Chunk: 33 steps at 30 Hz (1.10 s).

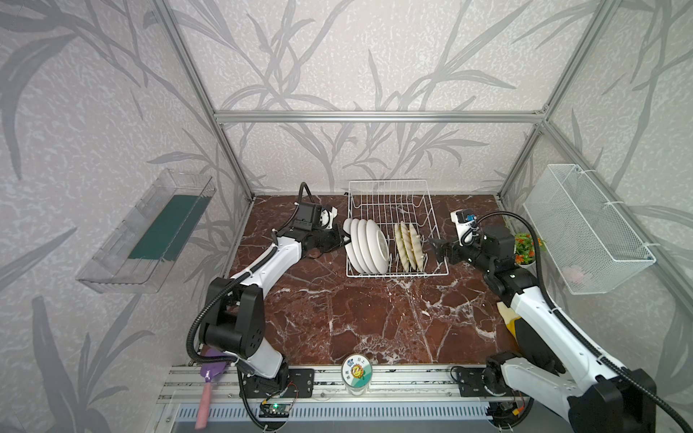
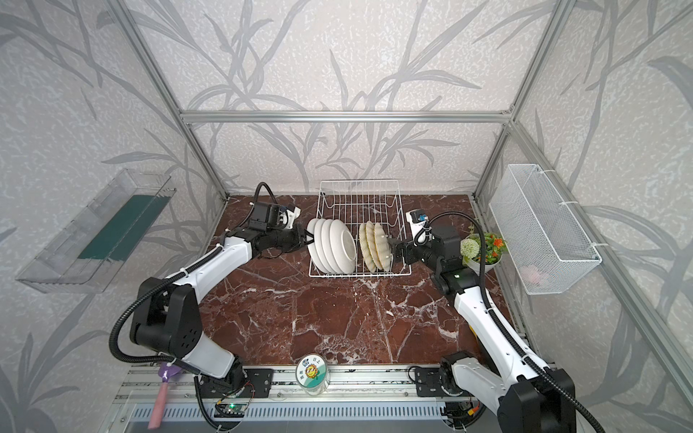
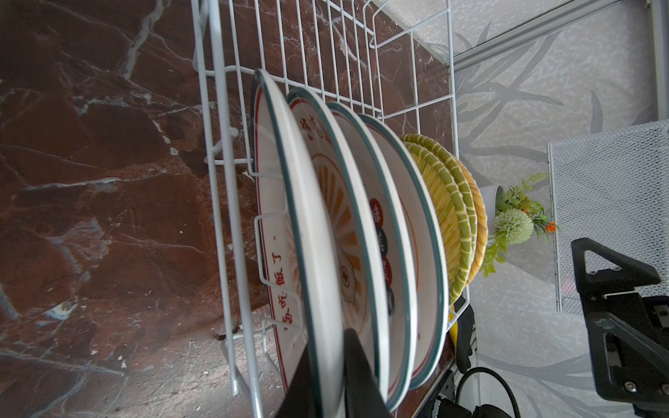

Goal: Unload the plates from the dish rack
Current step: Pick up a plate from the dish rack.

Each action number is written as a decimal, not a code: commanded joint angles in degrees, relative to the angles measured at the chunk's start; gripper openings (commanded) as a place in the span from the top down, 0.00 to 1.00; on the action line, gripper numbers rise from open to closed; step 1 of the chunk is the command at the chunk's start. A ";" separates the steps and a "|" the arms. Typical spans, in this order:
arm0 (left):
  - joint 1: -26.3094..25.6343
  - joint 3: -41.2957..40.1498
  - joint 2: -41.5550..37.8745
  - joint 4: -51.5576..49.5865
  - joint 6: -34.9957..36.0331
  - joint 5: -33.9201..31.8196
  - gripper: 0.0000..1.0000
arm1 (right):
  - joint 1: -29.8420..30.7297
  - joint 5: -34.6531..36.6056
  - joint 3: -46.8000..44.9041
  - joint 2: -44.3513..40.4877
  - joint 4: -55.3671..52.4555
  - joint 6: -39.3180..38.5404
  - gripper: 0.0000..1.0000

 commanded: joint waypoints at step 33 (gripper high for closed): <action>-0.66 -0.19 -4.65 -0.80 -0.98 0.42 1.00 | 0.48 1.03 -0.12 -3.10 0.20 -0.51 0.01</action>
